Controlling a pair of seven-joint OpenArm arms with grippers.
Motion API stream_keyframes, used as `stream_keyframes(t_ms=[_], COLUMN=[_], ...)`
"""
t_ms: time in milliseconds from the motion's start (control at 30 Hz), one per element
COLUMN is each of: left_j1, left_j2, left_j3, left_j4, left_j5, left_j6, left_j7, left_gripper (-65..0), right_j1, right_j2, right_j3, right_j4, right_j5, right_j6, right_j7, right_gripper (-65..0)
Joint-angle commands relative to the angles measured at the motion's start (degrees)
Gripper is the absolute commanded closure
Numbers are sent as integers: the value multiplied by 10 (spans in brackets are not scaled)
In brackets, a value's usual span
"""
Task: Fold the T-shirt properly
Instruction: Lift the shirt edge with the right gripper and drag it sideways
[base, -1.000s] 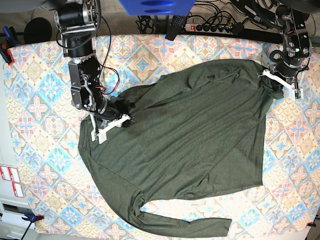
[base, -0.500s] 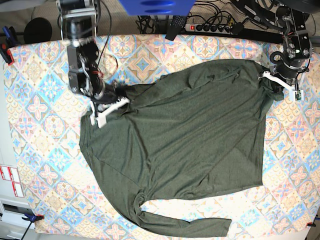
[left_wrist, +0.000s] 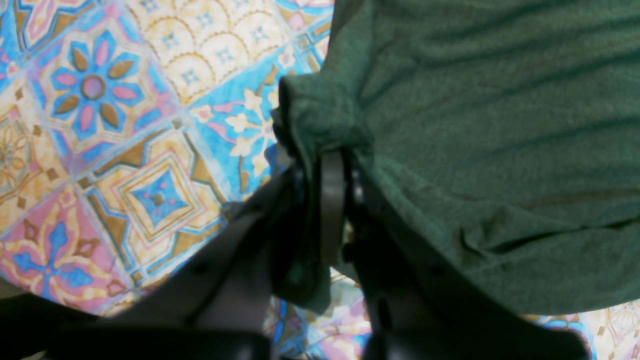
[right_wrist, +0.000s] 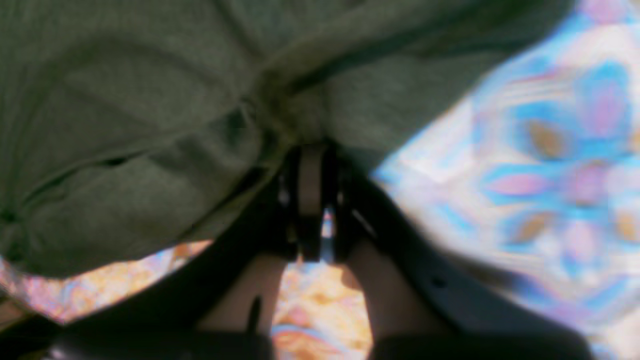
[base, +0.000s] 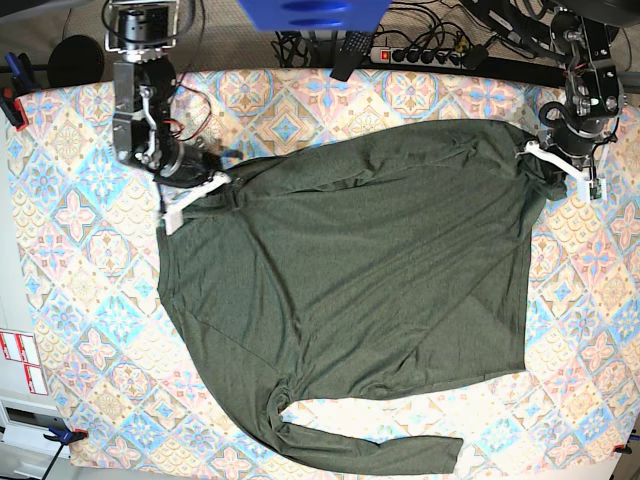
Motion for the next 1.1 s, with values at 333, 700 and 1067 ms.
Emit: stream_keyframes(t_ms=[333, 700, 1067], left_j1=[0, 0, 3], left_j2=[-8, -8, -8], left_j3=[7, 6, 6], left_j4=[8, 8, 8], left_j5=[-1, -1, -1], left_j6=[1, 1, 1], left_j7=[-11, -11, -11], left_gripper=[0, 0, 0], right_j1=[-25, 37, 100], right_j2=[10, 76, 168], right_j3=[-3, -174, -417], right_j4=[141, 139, 77], right_j5=[8, -147, -361], right_j6=[3, 3, 6], right_j7=[4, -26, -24], right_gripper=[-280, -303, -303])
